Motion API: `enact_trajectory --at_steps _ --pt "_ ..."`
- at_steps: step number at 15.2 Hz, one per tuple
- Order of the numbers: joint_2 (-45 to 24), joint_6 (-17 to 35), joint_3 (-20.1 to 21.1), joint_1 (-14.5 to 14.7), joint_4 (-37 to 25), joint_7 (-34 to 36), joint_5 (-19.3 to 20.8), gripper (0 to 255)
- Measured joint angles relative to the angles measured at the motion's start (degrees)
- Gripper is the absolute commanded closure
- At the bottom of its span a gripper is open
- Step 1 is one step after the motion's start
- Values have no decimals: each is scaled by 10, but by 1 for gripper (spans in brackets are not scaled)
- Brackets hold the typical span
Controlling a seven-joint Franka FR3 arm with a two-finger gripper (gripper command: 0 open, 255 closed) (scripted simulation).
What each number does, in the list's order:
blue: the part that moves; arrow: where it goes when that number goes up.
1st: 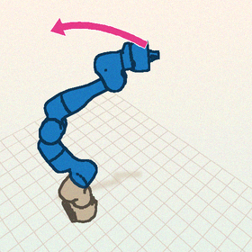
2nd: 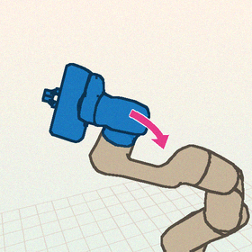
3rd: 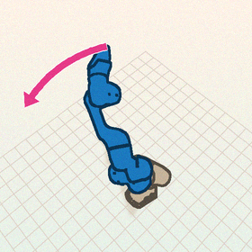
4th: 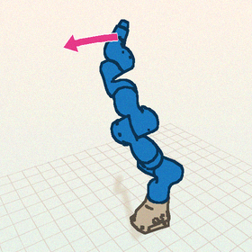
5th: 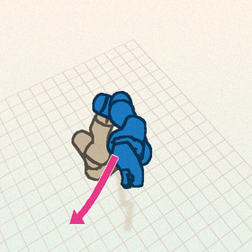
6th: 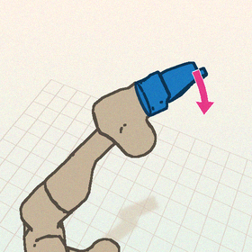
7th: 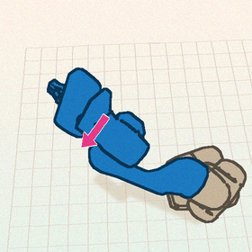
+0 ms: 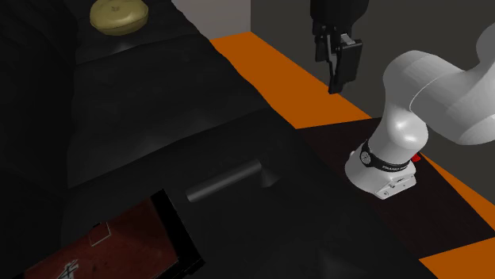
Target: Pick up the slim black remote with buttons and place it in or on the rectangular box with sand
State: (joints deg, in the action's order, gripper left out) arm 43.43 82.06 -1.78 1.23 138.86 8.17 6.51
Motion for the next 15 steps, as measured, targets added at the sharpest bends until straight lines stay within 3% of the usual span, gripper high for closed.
enact_trajectory --at_steps 3,15 --pt "-8 26 -8 3 12 -12 1 0" --pt "-188 303 -67 46 40 -132 -27 0"
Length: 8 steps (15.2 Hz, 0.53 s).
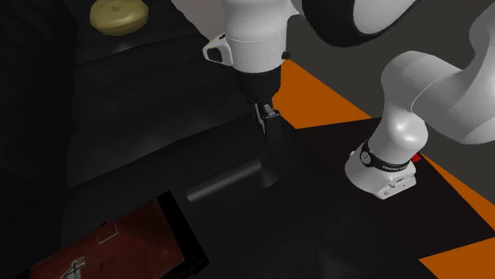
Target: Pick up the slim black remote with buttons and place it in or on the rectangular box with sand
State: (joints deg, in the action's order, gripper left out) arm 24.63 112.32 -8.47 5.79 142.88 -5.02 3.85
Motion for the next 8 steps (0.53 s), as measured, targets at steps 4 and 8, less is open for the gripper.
enact_trajectory --at_steps 4,8 --pt "-78 81 -13 20 -18 -50 -29 0" --pt "-150 148 -19 39 -40 -100 -67 0"
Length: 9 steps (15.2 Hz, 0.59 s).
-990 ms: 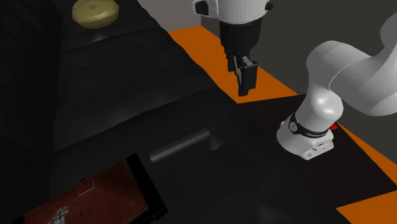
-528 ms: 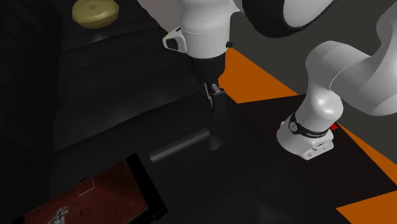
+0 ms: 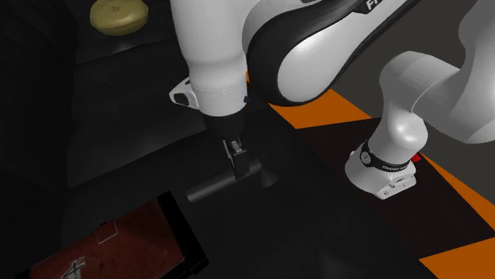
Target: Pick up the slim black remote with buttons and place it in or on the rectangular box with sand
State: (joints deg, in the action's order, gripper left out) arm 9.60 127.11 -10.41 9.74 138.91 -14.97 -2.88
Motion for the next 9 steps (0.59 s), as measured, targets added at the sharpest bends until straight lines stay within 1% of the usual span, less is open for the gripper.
enact_trajectory --at_steps 7,9 --pt "-45 64 -1 5 17 -19 -19 0" --pt "-50 72 -1 5 20 -21 -20 0"
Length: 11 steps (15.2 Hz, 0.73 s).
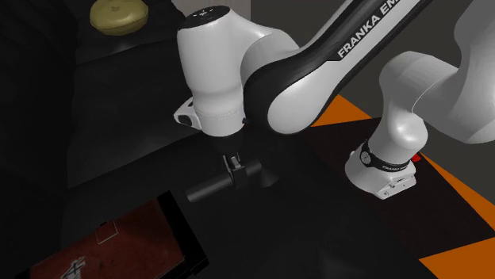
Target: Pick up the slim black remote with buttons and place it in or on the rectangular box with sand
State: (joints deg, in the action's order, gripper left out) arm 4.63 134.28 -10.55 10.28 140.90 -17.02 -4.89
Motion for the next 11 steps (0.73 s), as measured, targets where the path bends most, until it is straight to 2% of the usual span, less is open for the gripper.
enact_trajectory --at_steps 5,6,11 --pt "-2 2 0 0 1 -1 -1 0" --pt "-2 2 0 0 1 -1 -1 255" --pt "-1 2 -1 -1 -1 -1 0 255"
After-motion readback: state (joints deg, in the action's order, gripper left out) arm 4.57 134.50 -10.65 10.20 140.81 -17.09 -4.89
